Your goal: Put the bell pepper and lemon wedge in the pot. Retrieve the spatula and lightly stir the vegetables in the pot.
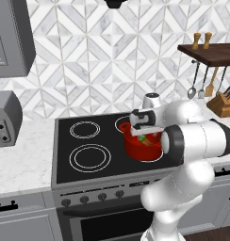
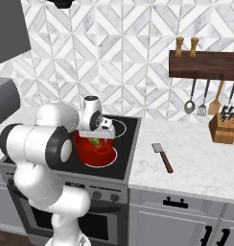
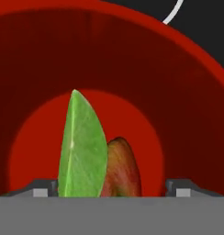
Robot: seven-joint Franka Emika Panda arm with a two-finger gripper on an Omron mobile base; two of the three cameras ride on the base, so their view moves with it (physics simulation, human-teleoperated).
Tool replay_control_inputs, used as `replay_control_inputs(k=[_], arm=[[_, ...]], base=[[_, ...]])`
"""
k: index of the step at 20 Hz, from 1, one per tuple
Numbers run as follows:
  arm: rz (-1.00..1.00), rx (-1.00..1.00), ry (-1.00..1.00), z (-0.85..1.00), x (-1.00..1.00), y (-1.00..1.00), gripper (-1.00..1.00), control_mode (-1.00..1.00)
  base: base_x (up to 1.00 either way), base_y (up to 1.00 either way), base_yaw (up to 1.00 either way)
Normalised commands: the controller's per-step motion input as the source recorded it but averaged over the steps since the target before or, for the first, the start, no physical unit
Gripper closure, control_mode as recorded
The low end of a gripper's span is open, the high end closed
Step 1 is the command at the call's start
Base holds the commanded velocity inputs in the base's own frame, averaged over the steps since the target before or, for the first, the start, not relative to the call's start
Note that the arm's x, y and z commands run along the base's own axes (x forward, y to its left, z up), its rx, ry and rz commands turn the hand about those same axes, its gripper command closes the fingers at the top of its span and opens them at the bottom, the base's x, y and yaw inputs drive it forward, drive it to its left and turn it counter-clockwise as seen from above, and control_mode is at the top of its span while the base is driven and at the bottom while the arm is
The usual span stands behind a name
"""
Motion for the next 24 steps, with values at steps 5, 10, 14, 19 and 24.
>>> replay_control_inputs(k=[5, 10, 14, 19, 24], arm=[[0.0, 0.19, -0.26, 0.91, -0.46, -0.11, -1.0, -1.0], [-0.08, 0.28, -0.15, 1.0, -0.27, -0.44, -1.0, -1.0], [-0.42, 0.32, 0.05, 1.0, -0.04, -0.96, -1.0, -1.0], [-0.49, 0.41, 0.2, 0.7, 0.0, -1.0, -1.0, -1.0], [-0.43, 0.51, 0.24, 0.26, -0.08, -1.0, -1.0, -1.0]], base=[[0.0, 0.0, 0.0], [0.0, 0.0, 0.0], [0.0, 0.0, 0.0], [0.0, 0.0, 0.0], [0.0, 0.0, 0.0]])
